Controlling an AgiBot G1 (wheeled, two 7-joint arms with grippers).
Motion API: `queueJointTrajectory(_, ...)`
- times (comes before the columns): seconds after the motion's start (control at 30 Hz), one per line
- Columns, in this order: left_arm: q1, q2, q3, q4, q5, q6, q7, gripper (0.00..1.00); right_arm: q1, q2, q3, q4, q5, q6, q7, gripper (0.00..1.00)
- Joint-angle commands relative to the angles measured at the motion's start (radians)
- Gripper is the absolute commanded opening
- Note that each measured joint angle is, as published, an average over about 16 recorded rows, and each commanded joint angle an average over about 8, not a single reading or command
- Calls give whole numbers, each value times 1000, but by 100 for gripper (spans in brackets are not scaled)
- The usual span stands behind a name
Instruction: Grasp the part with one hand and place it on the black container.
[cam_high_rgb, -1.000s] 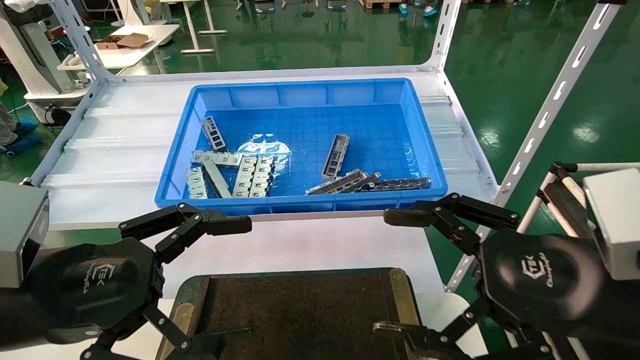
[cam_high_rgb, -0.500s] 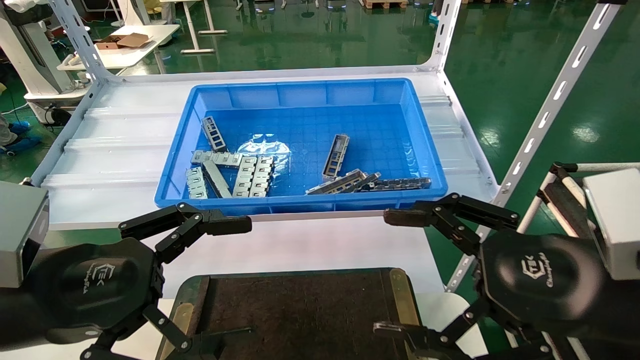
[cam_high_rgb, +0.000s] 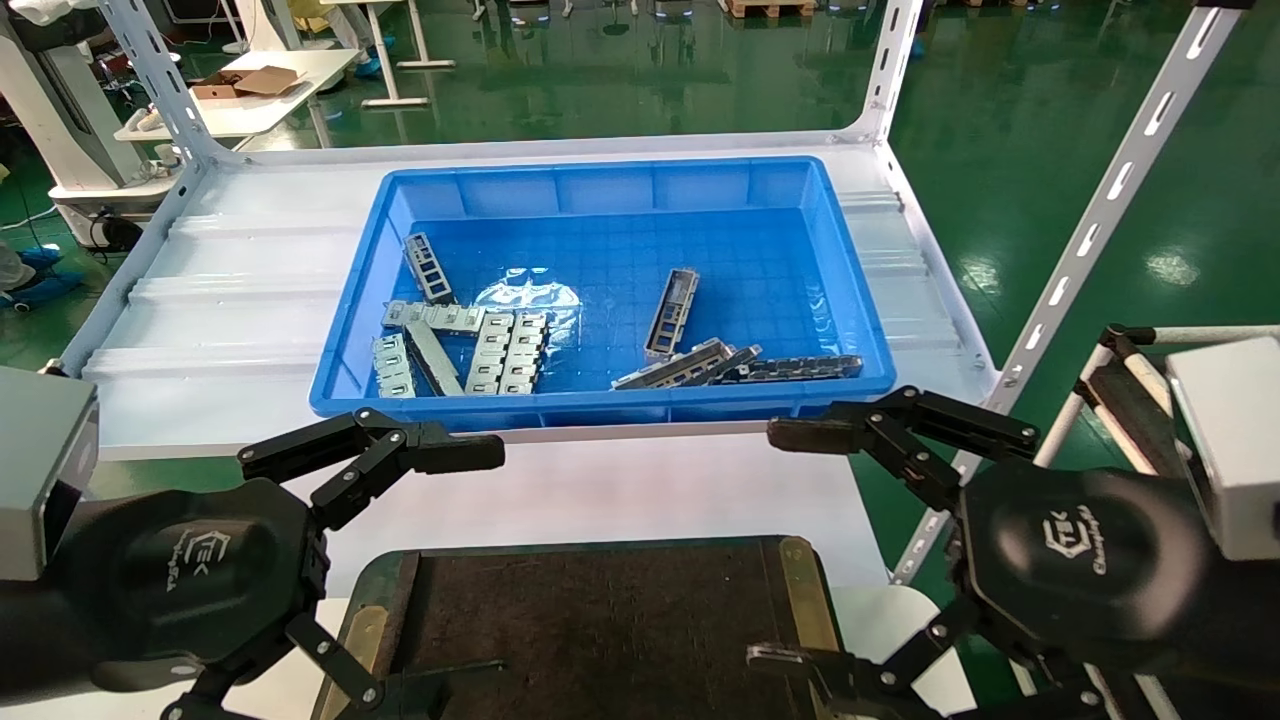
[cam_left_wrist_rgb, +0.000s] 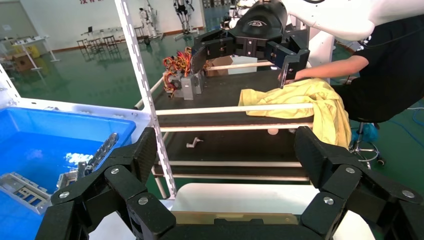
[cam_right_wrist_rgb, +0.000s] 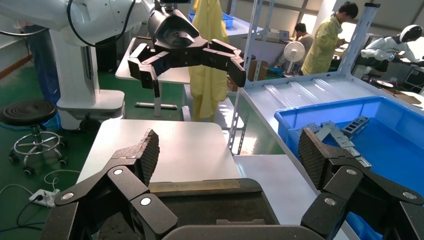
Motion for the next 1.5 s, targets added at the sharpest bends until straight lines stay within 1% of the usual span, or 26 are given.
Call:
queueJointTrajectory(0.03, -1, 1, 0, 0, -1, 0, 2, 100, 0, 0, 0, 0, 0, 0, 0, 100)
queueJointTrajectory(0.33, -33, 35, 20, 24, 44, -35, -3, 100, 0, 0, 0, 0, 0, 0, 0, 100)
queueJointTrajectory(0.6, -85, 127, 66, 69, 142, -152, -28, 100, 0, 0, -1, 0, 0, 0, 0, 100)
queueJointTrajectory(0.87, -171, 273, 138, 155, 287, -326, -78, 100, 0, 0, -1, 0, 0, 0, 0, 100)
queueJointTrajectory(1.13, -262, 446, 213, 323, 433, -496, -100, 100, 1, 0, -1, 0, 1, 0, -1, 100)
queueJointTrajectory(1.3, -309, 549, 244, 455, 493, -584, -87, 100, 1, 0, -1, 0, 1, 0, -1, 100)
queueJointTrajectory(1.5, -363, 673, 262, 642, 546, -708, -36, 100, 1, 0, -1, 0, 1, 0, -1, 100)
